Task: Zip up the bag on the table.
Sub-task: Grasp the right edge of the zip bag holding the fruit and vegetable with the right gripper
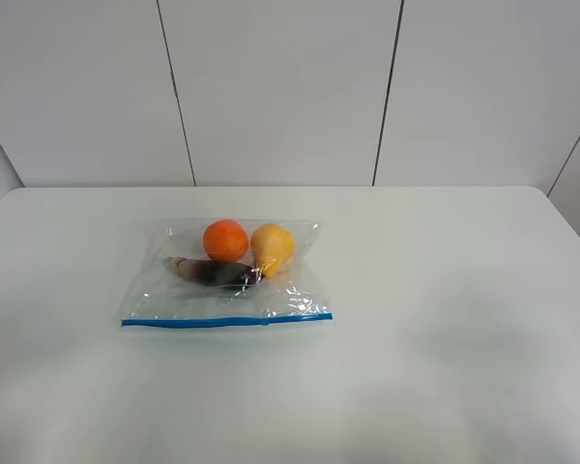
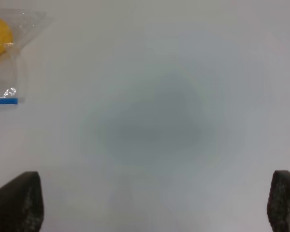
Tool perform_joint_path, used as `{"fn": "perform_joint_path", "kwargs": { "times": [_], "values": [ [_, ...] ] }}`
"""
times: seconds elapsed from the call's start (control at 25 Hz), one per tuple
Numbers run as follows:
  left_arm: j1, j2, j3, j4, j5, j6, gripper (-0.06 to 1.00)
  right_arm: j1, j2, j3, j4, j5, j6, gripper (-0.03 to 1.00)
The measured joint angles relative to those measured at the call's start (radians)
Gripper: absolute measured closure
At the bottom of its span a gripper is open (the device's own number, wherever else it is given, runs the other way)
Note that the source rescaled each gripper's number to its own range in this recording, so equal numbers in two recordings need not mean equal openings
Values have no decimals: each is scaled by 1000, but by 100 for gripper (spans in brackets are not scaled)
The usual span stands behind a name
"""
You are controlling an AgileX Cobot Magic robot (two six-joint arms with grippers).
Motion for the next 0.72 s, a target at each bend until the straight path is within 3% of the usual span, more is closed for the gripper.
{"fn": "perform_joint_path", "kwargs": {
  "times": [0.48, 0.72],
  "values": [
    [0, 0, 0, 0, 0, 0, -4, 0, 25, -28, -4, 1, 0, -3],
    [0, 0, 0, 0, 0, 0, -4, 0, 332, -216, 35, 1, 0, -3]
  ]
}}
